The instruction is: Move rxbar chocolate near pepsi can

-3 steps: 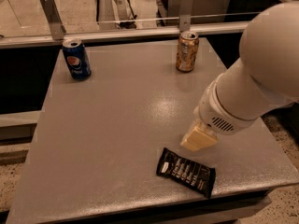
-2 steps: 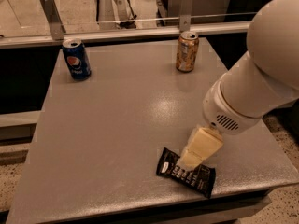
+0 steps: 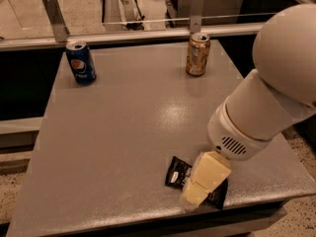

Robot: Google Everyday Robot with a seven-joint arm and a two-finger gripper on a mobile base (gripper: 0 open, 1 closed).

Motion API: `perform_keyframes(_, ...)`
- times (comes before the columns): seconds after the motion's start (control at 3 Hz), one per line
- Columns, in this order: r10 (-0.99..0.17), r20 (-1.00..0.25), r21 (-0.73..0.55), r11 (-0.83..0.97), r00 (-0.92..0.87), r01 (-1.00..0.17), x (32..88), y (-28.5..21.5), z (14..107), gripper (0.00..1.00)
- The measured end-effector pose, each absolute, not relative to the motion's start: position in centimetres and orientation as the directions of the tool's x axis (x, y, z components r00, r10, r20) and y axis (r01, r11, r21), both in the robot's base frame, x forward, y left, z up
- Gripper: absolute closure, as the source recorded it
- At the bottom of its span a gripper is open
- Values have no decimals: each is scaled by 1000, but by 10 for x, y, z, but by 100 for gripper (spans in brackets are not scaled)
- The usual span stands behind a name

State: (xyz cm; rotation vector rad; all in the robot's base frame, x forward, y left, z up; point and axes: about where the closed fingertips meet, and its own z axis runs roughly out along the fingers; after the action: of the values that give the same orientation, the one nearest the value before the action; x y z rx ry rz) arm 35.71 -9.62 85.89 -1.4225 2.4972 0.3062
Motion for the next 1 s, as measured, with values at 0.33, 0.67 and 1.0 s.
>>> perform_keyframes(0.33, -816, -308, 78, 491, -489, -868, 342, -82, 844, 0)
perform_keyframes(0.67, -821, -291, 59, 497, -491, -866, 331, -75, 824, 24)
perform_keyframes(1.0, -820, -281, 54, 505, -498, -861, 328, -73, 814, 46)
